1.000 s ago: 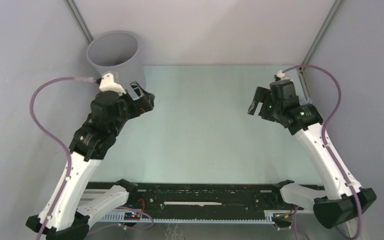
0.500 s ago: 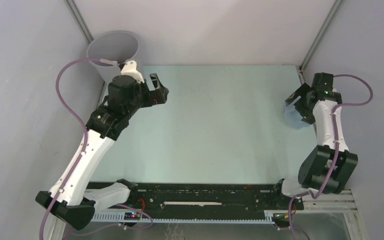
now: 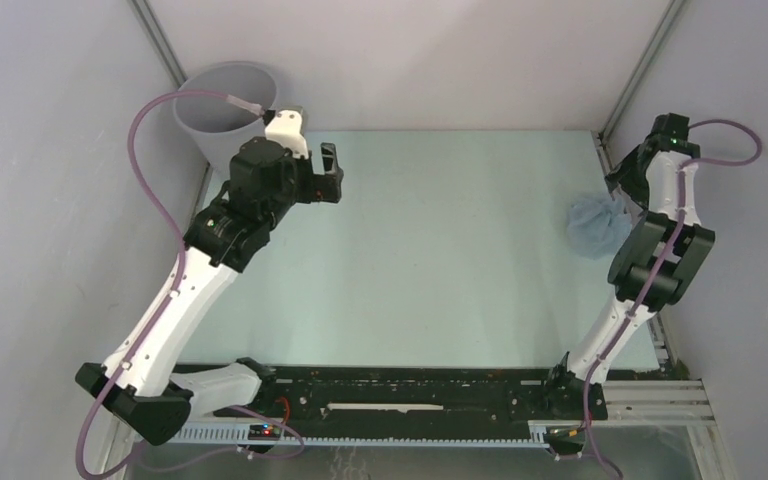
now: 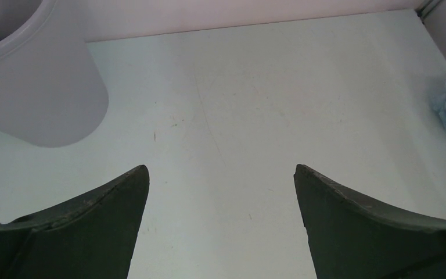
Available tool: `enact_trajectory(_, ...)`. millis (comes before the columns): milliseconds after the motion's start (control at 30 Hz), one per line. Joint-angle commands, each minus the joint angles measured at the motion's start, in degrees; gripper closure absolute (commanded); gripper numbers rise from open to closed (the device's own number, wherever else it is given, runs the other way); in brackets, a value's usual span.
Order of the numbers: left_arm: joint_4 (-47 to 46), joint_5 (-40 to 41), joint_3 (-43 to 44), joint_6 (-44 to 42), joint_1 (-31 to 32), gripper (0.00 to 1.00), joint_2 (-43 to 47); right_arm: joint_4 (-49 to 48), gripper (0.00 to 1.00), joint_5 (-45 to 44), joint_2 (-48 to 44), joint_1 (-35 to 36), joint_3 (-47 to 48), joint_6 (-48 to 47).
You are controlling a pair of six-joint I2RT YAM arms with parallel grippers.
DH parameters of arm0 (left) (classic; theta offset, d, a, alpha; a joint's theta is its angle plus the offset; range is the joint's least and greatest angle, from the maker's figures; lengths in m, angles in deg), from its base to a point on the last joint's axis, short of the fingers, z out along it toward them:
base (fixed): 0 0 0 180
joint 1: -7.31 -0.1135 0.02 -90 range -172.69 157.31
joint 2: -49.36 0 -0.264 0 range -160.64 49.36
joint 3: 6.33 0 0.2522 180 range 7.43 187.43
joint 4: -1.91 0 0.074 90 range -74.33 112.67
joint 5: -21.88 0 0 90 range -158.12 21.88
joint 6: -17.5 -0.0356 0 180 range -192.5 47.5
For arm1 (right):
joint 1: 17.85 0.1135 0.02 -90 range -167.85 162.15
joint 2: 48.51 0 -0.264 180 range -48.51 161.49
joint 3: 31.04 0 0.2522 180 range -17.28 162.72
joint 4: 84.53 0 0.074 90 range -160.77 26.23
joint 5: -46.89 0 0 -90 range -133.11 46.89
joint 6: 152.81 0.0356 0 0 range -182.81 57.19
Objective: Put the trash bags into the trash bin
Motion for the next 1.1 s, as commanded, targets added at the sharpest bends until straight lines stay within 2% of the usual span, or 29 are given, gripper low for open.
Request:
enact_trajectory(0, -2.25, 0.85, 3.89, -5.03, 1.54, 0.0, -0.69, 4.41, 0.11, -0.6, 4.18, 2.46, 4.46, -4.75)
enact_trajectory(133, -2.35, 0.51, 5.29, -4.65, 1.85, 0.0, -1.56, 1.1, 0.14, 4.89, 2.46, 5.5, -1.41, -5.75)
enact_trajectory(333, -2.53, -2.13, 6.85, -1.58, 2.27, 0.0, -2.73, -0.83, 0.18, 7.34, -1.71, 12.49, -10.8, -5.38)
enact_trajectory(500, -2.22, -5.37, 6.54, 4.93, 2.3, 0.0, -2.9, -5.24, 0.18, 13.16, -7.29, 23.65, -21.11, -4.51)
enact_trajectory(733, 0.93, -9.37, 5.59, 19.56, 2.3, 0.0, -3.85, -4.05, 0.2, 12.88, -11.82, 45.05, -24.19, -6.89)
enact_trajectory(867, 2.87, -11.52, 1.12, 28.71, 2.25, 0.0, -2.88, -5.27, 0.18, 14.32, -14.91, 53.3, -24.36, -7.28)
enact_trajectory(1067, 2.12, -13.54, -11.31, 39.45, 2.29, 0.0, 5.26, -7.11, 0.18, 18.04, -19.17, 57.3, -24.77, -5.32)
